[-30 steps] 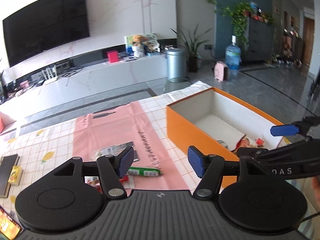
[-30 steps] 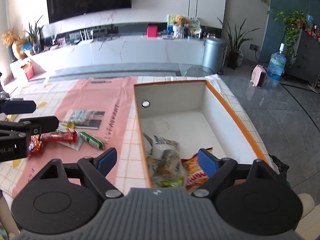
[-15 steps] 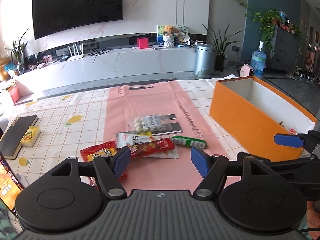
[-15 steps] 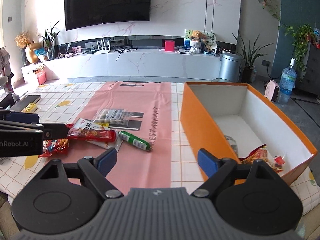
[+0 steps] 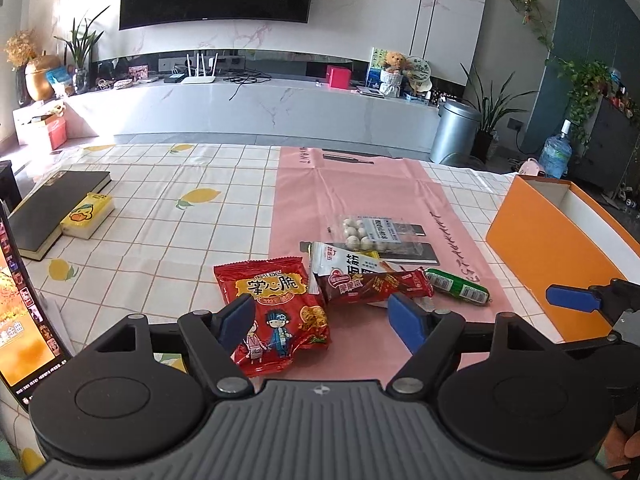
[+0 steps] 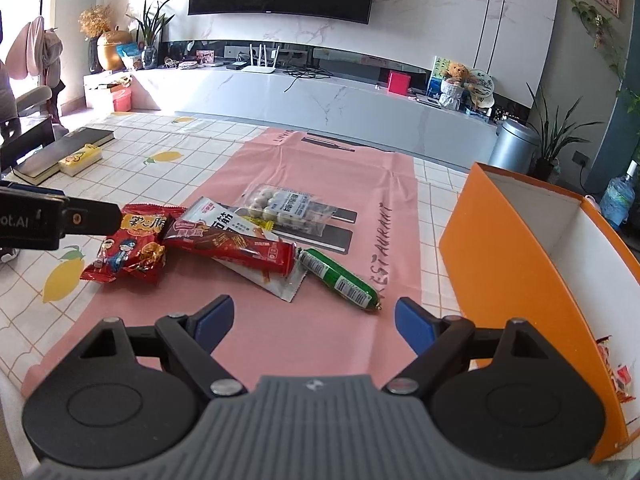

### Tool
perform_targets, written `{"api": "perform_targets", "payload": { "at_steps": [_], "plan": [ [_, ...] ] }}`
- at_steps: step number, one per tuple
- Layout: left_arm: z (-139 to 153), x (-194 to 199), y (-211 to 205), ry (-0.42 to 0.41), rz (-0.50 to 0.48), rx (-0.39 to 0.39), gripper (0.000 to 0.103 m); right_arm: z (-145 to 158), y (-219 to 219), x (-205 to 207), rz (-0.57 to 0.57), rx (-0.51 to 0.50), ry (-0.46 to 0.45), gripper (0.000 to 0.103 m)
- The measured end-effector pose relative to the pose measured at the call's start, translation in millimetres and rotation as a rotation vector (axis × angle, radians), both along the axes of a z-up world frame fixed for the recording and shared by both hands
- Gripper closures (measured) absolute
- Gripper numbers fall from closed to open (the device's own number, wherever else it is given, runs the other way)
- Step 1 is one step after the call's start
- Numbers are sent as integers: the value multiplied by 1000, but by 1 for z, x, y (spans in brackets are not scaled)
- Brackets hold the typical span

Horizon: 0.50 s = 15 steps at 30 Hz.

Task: Organize snacks
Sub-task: 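Move both tools back toward the remaining snacks on the mat, then grasp the red chip bag with left tool while right tool grasps the green sausage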

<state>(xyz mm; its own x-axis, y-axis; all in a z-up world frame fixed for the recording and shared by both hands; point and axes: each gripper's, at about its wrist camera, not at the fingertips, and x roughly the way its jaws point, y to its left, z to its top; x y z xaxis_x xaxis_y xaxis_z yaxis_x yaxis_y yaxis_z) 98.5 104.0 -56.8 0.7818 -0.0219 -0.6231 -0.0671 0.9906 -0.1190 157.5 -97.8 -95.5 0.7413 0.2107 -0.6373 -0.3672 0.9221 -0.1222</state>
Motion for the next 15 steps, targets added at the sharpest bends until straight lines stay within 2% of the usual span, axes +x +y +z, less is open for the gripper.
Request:
{"api": "perform_targets", "payload": {
  "at_steps": [9, 15],
  "plan": [
    [-19, 11, 9, -15, 21, -11, 14, -21, -2, 41, 22, -51, -10, 19],
    [-30, 20, 11, 12, 36, 31, 13, -34, 1, 66, 61, -70, -15, 19]
  ]
}}
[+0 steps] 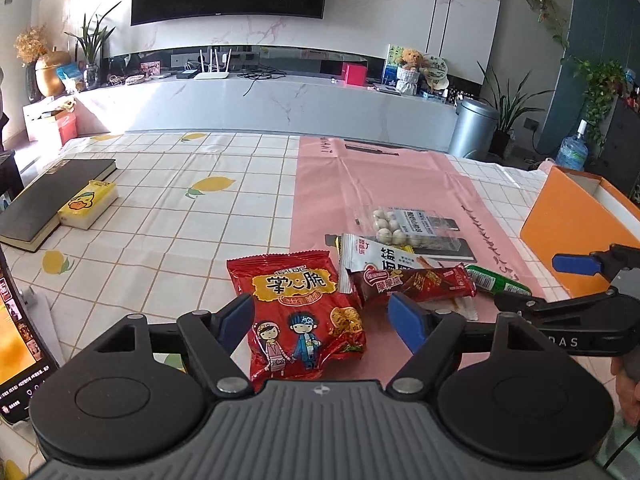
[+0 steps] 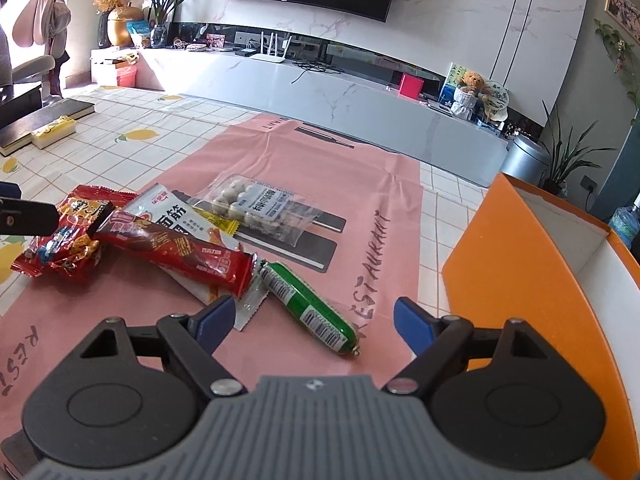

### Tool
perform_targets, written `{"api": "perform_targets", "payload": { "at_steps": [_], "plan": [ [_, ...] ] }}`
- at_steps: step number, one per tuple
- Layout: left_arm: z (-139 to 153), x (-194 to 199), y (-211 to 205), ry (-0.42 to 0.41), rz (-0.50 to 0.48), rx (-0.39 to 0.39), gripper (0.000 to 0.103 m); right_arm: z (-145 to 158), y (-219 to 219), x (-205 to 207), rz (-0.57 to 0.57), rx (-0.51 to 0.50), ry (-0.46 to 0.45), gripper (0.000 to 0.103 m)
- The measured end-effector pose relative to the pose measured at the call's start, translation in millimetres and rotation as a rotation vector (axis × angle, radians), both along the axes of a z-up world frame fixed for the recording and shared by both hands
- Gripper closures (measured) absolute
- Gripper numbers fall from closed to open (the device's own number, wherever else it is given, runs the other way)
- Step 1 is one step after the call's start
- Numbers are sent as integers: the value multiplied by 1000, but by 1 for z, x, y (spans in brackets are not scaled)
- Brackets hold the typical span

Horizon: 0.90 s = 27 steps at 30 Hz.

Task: Organize snacks
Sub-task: 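Grasp the red chip bag with left tool while right tool grasps the green sausage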

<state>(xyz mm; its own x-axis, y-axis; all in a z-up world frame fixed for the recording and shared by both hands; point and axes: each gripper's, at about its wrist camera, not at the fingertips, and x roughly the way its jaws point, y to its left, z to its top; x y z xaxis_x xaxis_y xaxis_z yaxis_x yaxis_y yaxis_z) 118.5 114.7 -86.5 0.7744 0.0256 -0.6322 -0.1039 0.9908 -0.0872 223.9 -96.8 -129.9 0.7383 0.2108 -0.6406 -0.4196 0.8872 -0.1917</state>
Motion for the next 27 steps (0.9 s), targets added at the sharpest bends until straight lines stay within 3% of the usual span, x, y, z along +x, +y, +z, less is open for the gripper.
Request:
{"api": "perform_targets", "payload": {
  "at_steps": [4, 11, 14, 21, 24, 27],
  "plan": [
    [-14, 8, 0, 68, 20, 34, 13, -9, 1, 13, 14, 1, 12, 19],
    [-27, 19, 5, 106, 84, -51, 12, -18, 3, 24, 25, 16, 39, 24],
    [-30, 26, -1, 114, 83, -16, 6, -22, 2, 29, 22, 26, 63, 30],
    [-40, 40, -3, 149, 102, 17, 5, -26, 1, 33, 19, 56, 100, 45],
    [-41, 43, -4, 147, 107, 36, 4, -25, 3, 29, 21, 32, 91, 59],
    [-42, 44, -7, 144, 105, 58, 4, -25, 4, 28, 32, 33, 105, 67]
  ]
}}
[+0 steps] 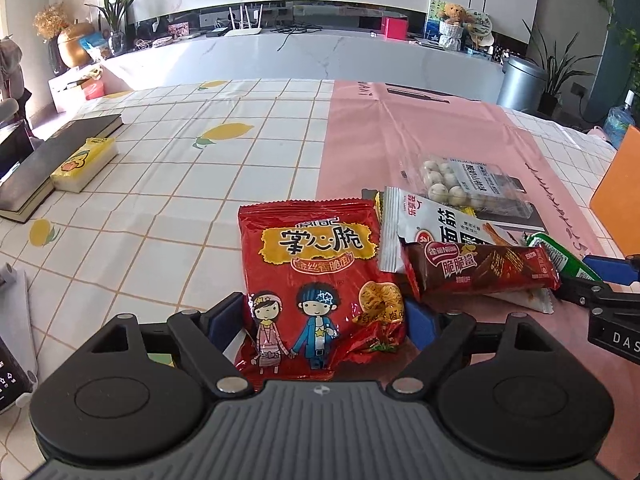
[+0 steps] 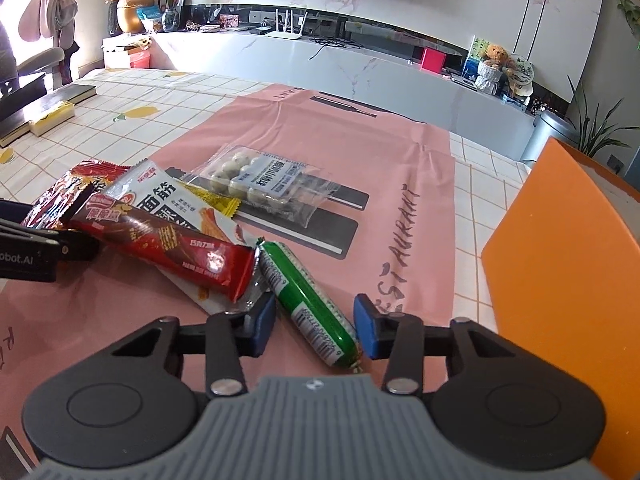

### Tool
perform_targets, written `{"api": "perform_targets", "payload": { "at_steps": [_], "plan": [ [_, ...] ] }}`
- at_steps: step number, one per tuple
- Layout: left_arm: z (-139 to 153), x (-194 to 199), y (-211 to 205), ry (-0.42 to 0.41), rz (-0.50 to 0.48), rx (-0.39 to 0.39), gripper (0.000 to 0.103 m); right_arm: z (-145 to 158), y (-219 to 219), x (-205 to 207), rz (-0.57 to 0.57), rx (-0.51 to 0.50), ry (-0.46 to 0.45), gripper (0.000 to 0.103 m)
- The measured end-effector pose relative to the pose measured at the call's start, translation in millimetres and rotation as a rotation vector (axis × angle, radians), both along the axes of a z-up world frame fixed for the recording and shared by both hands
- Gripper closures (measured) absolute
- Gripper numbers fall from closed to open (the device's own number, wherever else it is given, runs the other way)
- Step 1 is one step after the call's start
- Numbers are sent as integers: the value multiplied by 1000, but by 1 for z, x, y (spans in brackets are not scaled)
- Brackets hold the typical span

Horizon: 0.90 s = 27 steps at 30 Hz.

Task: Organize snacks
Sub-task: 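Grasp the red chip bag with left tool while right tool grasps the green sausage, then lift and carry the red chip bag and green sausage over the orange box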

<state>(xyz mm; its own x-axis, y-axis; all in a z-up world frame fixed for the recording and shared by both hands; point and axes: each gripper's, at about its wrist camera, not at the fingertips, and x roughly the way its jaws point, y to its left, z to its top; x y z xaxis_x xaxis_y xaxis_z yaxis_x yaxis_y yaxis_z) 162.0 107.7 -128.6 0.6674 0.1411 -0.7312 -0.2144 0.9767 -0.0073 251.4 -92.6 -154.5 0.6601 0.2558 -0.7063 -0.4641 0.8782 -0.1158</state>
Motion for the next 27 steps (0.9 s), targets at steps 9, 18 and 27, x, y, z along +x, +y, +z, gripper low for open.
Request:
{"api": "perform_targets", "payload": {
  "at_steps": [9, 18, 27],
  "plan": [
    [2, -2, -1, -6, -4, -3, 16, 2, -6, 2, -21, 44, 50, 75],
    [10, -10, 1, 14, 3, -2, 22, 5, -19, 4, -91, 131, 122, 78],
    [32, -31, -1, -7, 5, 23, 22, 9, -33, -10, -135, 156, 156, 80]
  ]
}}
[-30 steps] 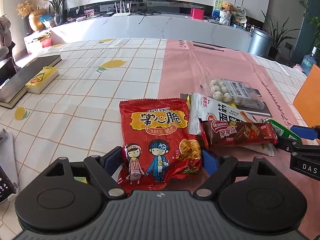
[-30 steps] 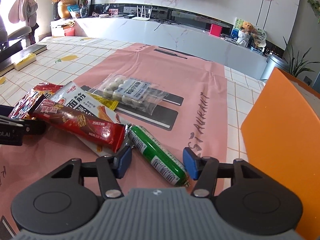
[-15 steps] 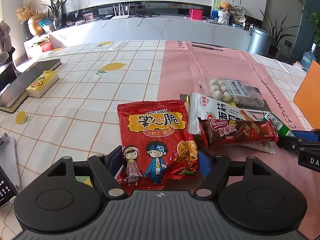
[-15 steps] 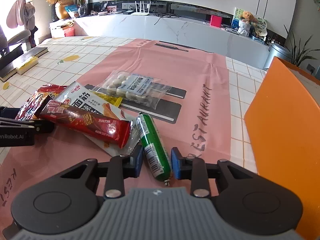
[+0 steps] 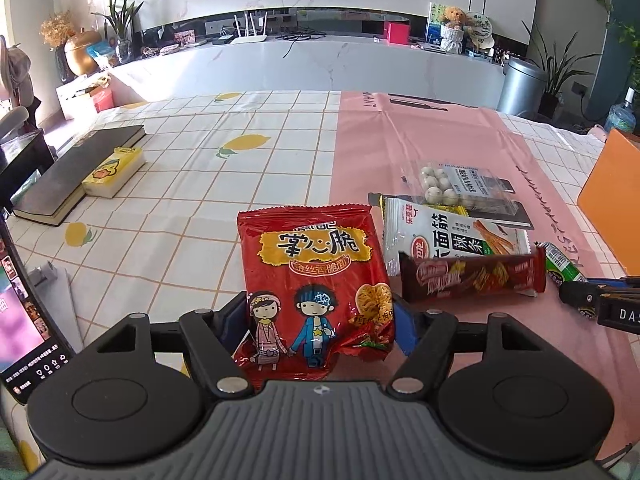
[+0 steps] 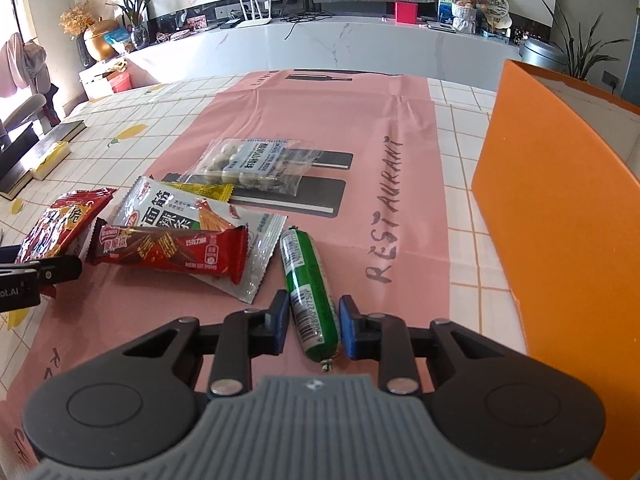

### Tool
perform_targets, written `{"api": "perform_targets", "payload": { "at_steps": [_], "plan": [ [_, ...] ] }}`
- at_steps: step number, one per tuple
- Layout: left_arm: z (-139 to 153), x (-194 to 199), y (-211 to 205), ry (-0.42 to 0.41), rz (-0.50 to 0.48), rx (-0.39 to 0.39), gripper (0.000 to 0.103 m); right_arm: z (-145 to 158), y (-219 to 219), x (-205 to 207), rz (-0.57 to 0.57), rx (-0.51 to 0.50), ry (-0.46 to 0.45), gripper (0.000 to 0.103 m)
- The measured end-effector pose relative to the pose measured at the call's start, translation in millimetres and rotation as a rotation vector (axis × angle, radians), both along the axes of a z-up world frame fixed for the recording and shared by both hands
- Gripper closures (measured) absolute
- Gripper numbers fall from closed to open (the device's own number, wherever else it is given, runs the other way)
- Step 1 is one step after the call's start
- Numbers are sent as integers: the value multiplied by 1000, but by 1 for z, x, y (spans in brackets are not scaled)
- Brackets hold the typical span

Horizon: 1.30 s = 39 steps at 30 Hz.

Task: Organize snacks
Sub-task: 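Lift and carry the red chip bag and green sausage over the orange box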

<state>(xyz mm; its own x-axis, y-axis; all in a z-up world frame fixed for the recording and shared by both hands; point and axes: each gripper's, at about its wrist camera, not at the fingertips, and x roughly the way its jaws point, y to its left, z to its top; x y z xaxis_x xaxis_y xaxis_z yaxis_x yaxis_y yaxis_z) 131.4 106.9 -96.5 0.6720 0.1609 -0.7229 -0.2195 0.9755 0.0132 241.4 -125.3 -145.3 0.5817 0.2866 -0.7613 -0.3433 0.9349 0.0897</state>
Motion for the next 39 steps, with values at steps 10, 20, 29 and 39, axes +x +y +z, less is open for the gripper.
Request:
{"api": "perform_targets", "payload": {
  "at_steps": [10, 20, 29, 39],
  "plan": [
    [34, -19, -18, -62, -38, 2, 22, 22, -16, -26, -23, 31, -27, 83],
    [64, -33, -55, -110, -133, -42, 22, 58, -39, -68, -20, 91, -78, 83],
    [95, -40, -101, -177, -252, -29, 22, 105, -77, -92, -23, 123, -170, 83],
    [120, -18, -160, -224, -423, -14, 22, 154, -130, -91, -30, 9, -283, 83]
  ]
}}
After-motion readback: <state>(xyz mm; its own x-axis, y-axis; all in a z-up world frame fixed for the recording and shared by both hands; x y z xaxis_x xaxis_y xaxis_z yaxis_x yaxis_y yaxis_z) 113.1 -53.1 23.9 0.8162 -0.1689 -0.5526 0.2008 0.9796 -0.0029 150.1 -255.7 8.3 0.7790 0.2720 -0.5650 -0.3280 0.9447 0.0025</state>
